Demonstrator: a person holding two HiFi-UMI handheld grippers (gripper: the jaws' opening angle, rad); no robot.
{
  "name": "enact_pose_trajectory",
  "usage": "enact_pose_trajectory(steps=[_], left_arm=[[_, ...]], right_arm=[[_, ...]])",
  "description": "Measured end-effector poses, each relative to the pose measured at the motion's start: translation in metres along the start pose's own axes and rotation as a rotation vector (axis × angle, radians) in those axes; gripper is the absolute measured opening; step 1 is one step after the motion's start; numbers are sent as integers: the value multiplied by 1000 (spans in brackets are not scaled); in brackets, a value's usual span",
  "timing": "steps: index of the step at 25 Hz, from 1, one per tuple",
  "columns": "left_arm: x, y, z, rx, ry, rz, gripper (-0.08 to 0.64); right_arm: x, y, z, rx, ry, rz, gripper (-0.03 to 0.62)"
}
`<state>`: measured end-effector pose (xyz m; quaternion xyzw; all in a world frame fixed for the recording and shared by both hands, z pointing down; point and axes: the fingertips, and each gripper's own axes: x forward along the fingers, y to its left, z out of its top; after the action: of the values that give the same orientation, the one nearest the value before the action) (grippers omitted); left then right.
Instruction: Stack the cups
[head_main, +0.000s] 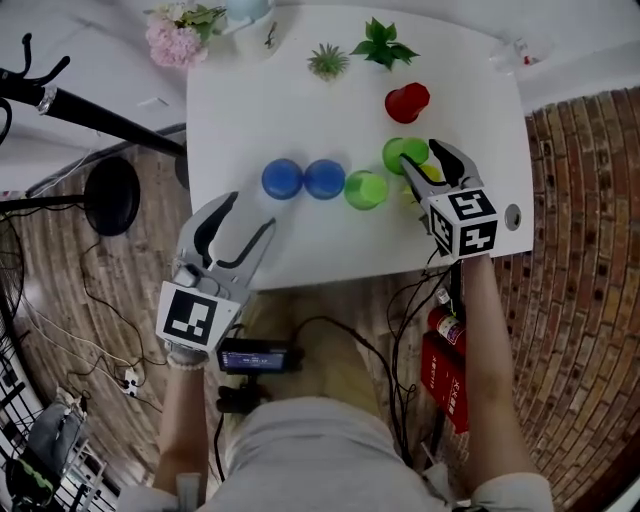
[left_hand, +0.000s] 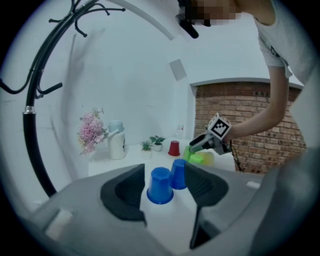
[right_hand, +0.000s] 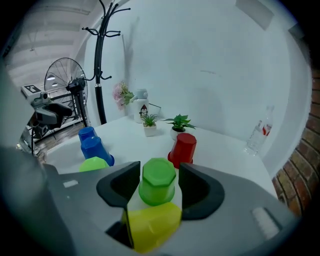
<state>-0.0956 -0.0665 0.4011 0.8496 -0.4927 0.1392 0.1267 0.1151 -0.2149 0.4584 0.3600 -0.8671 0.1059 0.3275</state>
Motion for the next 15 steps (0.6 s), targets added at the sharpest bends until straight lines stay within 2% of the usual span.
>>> enact_pose_trajectory(steps=[8, 15], left_arm=[[-6, 6, 2, -6, -3, 17, 238], [-13, 14, 8, -8, -9, 41, 232]], right_arm=[[3, -1, 6, 15, -7, 4, 219], [-19, 10, 43, -26, -72, -2, 219]])
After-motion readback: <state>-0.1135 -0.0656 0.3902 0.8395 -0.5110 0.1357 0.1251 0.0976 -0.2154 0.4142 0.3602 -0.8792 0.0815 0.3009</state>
